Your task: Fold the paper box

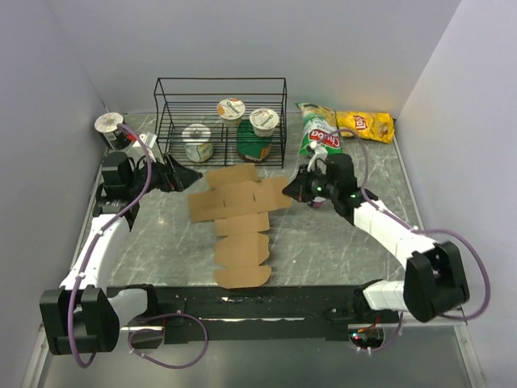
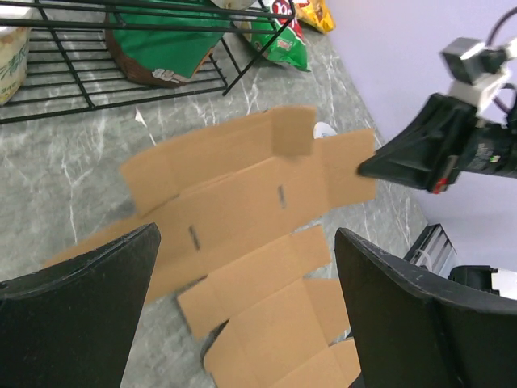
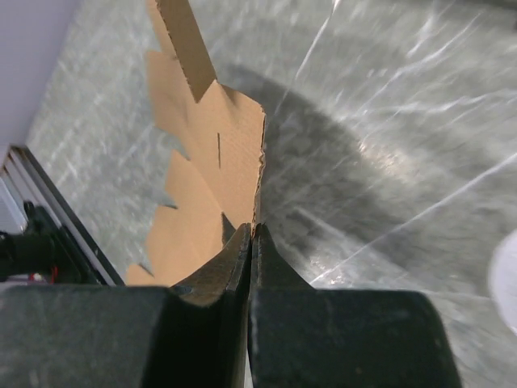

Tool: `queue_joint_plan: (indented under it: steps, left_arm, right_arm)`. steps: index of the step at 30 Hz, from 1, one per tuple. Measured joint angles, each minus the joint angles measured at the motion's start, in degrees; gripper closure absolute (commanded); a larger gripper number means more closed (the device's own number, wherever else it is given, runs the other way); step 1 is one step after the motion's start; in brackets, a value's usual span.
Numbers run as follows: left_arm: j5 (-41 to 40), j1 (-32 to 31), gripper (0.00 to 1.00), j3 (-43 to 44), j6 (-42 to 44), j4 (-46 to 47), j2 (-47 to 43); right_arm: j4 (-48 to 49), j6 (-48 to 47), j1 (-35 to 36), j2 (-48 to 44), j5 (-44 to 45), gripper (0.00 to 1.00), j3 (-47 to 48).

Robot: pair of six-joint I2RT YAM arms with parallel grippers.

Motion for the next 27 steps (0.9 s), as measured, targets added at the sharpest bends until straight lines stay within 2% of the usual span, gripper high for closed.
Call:
queue_joint_plan:
  steps: [7,13,19,23,27]
  left_arm:
    - [-0.11,-1.16,0.03,-0.5,-0.33,2.19,2.6]
    - [0.17,-3.58,0.02,-0.04,-0.15,2.12,8.63]
    - [0.42,-3.54,0.01,0.0,-0.39,4.35,9.03]
    - [1.03,-3.54,0.13,0.72,-0.35,5.29,9.42]
    - [4.61,-3.54,0.16,4.48,-0.13,6.14,13.14]
  right_arm:
    - [-0.85,-2.19,-1.62,-9.09,-2.6,1.0,-2.69]
    - [-2.86,-2.86,-3.08,-13.27,-5.49,1.0,-2.71]
    - [-4.11,-3.1,-4.7,-16.02,-8.61,1.0,-2.71]
    - [-4.85,-3.26,-5.42,-16.9,-10.88,1.0,-2.71]
    - [-5.55,-3.28,-6.1,-17.55,-13.29,1.0,-2.67]
